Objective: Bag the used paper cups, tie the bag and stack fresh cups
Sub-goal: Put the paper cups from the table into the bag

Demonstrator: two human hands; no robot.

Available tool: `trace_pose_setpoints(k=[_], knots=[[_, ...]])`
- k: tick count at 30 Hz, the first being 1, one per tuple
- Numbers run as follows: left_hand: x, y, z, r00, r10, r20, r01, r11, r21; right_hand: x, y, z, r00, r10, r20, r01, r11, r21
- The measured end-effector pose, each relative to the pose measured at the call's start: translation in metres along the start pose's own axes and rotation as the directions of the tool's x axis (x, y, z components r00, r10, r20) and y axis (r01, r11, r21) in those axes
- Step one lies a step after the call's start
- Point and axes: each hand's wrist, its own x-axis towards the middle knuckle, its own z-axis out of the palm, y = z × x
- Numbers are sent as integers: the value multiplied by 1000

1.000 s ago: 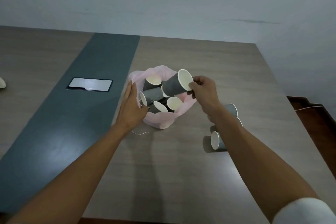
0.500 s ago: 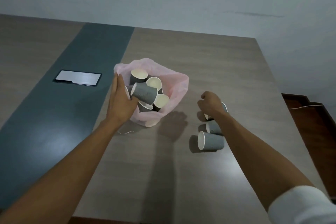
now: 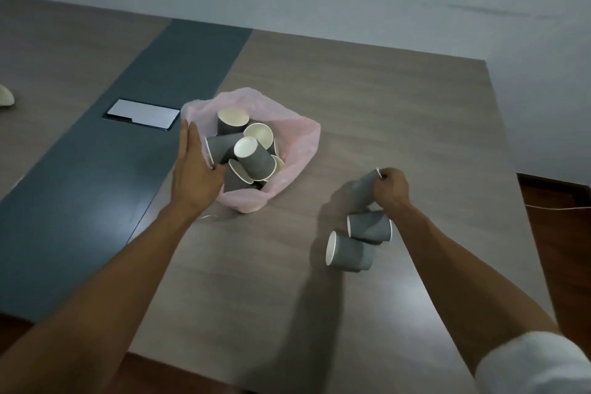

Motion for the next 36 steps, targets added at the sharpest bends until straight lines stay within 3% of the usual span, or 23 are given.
trace_pose_setpoints(k=[2, 4, 6, 10, 15, 19, 25, 27, 30, 33, 36], knots=[[-2, 3, -2, 1000, -6, 4, 6, 1000, 19, -8, -31, -5, 983, -123, -135, 148, 970, 194], [-2, 4, -5, 1000, -9, 11, 9, 1000, 6, -23, -69, -5, 938, -228, -260, 317, 868, 383], [0, 2, -9, 999, -21, 27, 21, 1000, -8, -40, -107, 3, 900, -330, -286, 434, 752, 496], [7, -1, -21, 998, -9, 69, 11, 1000, -27, -70, -178, 48, 831, -532, -163, 522, 645, 558], [17, -7, -34, 994, 30, 108, -24, 998, -62, -83, -217, 108, 771, -631, 87, 520, 703, 485], [26, -12, -40, 989, 44, 139, -29, 993, -110, -76, -197, 111, 854, -519, -45, 486, 764, 424], [29, -17, -30, 993, 34, 110, -27, 998, -60, -54, -107, 64, 884, -445, -142, 457, 886, 73], [28, -16, -25, 995, 54, 84, -50, 998, -44, -51, -72, 48, 925, -346, -156, 331, 936, -115], [26, -16, -17, 995, 77, 57, -76, 997, -26, -50, -24, 31, 986, -23, -167, -32, 946, -322], [22, -15, -12, 997, 63, 55, -62, 998, -20, -54, 7, 27, 952, 271, -139, -302, 904, -302], [16, -13, -14, 995, 70, 69, -67, 997, -39, -56, 18, 33, 908, 391, -148, -413, 893, -177]])
